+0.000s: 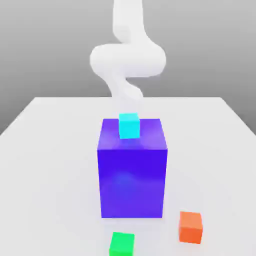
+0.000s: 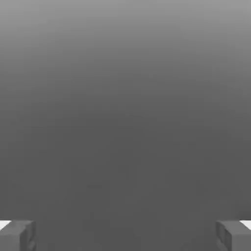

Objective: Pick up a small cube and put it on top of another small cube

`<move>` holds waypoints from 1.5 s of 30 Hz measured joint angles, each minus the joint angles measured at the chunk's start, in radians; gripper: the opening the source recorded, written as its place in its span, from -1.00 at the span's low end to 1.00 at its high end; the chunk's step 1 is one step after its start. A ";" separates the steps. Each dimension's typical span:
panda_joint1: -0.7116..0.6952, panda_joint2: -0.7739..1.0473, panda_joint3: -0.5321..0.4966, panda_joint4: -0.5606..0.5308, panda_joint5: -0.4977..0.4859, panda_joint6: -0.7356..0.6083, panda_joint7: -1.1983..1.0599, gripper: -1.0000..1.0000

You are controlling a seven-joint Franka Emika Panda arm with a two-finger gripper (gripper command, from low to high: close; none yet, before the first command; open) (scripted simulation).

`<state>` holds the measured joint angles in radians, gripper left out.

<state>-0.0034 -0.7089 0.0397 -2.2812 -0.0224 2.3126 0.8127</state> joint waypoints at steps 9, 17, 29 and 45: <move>-0.002 0.331 0.141 0.069 -0.102 0.045 0.061 0.00; 0.040 0.623 0.230 0.129 -0.211 0.082 0.129 0.00; 0.162 1.044 0.284 0.216 -0.299 0.151 0.180 0.00; 0.271 1.390 0.258 0.297 -0.351 0.302 0.213 -1.00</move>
<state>0.2679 0.6814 0.2977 -1.9846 -0.3736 2.6144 1.0253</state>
